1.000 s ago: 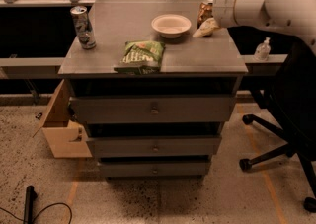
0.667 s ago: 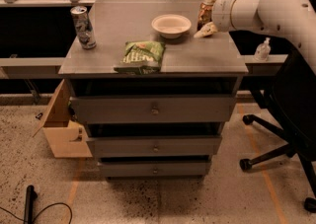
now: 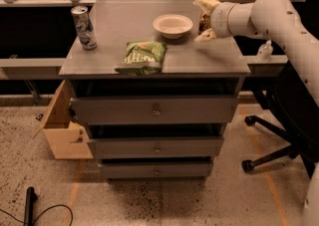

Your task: Move paper bowl near redbull can

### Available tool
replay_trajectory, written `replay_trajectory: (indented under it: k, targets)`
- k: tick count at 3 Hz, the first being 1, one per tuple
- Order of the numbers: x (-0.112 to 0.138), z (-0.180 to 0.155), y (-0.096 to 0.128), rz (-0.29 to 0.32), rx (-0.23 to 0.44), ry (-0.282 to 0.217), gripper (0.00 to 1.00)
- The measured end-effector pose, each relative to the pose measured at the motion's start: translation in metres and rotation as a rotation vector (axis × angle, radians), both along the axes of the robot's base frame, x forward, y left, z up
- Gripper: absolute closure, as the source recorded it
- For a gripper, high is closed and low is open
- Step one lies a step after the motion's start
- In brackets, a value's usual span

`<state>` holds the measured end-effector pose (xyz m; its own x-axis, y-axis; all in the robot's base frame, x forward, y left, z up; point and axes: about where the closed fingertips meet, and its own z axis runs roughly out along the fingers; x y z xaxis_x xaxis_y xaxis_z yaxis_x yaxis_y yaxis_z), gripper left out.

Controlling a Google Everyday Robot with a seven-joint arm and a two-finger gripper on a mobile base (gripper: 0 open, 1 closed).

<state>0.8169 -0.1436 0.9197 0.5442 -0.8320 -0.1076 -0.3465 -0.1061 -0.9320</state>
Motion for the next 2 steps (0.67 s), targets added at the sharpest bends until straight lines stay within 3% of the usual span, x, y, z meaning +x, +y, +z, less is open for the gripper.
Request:
replay_trajectory:
  k: [2]
  targets:
    - [0.028,-0.026,0.026,0.061,-0.003,0.043,0.41]
